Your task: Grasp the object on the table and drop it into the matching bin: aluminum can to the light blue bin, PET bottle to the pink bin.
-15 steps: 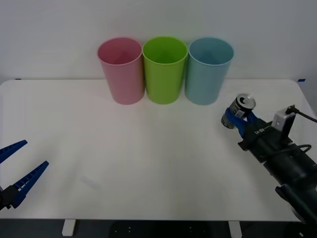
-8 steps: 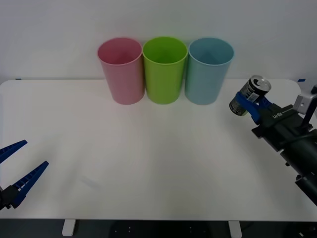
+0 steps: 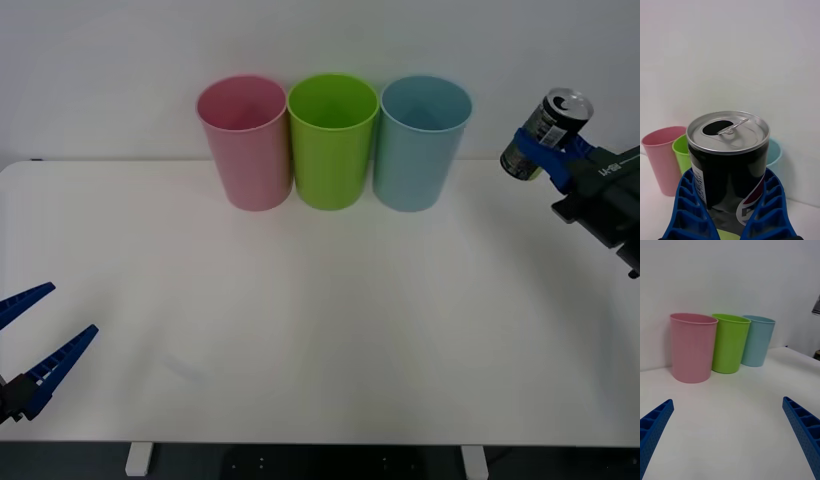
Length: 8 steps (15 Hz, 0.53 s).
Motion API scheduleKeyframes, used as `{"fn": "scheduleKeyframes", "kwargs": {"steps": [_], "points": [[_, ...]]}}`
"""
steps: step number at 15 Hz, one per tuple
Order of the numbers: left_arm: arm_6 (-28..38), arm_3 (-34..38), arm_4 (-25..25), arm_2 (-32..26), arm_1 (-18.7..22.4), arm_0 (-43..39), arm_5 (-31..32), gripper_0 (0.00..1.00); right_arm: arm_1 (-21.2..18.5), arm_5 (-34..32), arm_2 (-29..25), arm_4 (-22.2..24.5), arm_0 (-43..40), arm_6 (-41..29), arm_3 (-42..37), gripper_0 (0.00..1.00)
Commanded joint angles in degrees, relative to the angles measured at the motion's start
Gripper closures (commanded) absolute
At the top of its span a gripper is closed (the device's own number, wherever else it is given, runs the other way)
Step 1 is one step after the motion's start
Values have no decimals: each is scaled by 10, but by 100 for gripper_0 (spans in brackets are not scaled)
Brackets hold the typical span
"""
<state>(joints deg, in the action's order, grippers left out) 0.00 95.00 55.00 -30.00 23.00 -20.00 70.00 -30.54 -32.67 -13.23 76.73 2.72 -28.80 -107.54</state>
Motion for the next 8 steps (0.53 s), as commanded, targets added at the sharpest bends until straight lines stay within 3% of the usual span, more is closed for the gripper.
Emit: {"fn": "scheduleKeyframes", "kwargs": {"steps": [1, 4, 8], "points": [[0, 0, 0, 0, 0, 0, 0, 0, -11, -26, -1, 8, 72, -2, 80, 100], [0, 0, 0, 0, 0, 0, 0, 0, -8, -72, 7, 43, 178, -2, 191, 100], [0, 0, 0, 0, 0, 0, 0, 0, 7, -79, 47, 54, 325, 5, 356, 100]]}}
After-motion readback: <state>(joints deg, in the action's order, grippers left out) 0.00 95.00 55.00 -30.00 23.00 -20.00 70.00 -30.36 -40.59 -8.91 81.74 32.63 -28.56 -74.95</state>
